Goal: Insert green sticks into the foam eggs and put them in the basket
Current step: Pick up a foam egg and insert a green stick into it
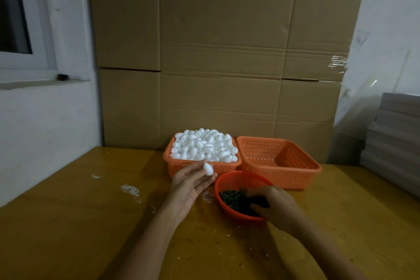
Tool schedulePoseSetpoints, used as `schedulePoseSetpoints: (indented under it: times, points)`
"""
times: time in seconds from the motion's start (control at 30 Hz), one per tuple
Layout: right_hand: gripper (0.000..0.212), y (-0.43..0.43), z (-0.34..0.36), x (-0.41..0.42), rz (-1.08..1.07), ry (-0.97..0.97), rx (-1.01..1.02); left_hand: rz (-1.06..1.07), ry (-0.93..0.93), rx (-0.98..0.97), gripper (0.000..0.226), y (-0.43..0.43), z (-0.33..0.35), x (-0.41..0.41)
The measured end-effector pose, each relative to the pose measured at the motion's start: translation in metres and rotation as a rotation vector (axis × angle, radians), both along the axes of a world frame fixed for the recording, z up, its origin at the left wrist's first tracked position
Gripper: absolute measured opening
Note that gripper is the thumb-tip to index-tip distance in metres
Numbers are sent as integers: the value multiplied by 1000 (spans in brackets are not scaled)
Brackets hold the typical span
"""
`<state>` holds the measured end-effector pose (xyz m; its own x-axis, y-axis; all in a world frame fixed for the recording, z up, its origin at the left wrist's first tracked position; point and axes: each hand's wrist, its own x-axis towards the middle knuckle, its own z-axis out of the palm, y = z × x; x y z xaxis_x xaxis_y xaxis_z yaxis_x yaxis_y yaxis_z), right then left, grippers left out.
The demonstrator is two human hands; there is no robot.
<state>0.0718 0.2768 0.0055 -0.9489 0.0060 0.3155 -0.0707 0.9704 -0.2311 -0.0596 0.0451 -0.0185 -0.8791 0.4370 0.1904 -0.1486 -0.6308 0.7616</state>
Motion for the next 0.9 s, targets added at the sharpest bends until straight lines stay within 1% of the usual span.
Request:
schedulePoseSetpoints:
  times: [0.07, 0.13, 0.27, 0.43, 0.53, 0.67, 0.9]
  points:
    - [30, 1, 8, -6, 8, -77, 24, 1, 9, -10, 29, 0, 0, 1]
    - [27, 1, 12, -10, -1, -97, 50, 4, 3, -11, 28, 0, 0, 1]
    - [23, -1, 10, -11, -47, -16, 67, 8, 10, -19, 32, 0, 0, 0]
    - [18, -3, 3, -6, -99, 142, -87, 16, 38, -17, 36, 0, 0, 2]
    - [23, -5, -3, -5, -99, 204, -204, 5, 38, -19, 36, 1, 1, 4]
    - [22, -12, -13, -3, -89, 280, -311, -26, 34, -10, 38, 2, 3, 8]
    - [39, -15, -27, 1, -42, 426, -445, -43, 48, -24, 36, 2, 4, 11]
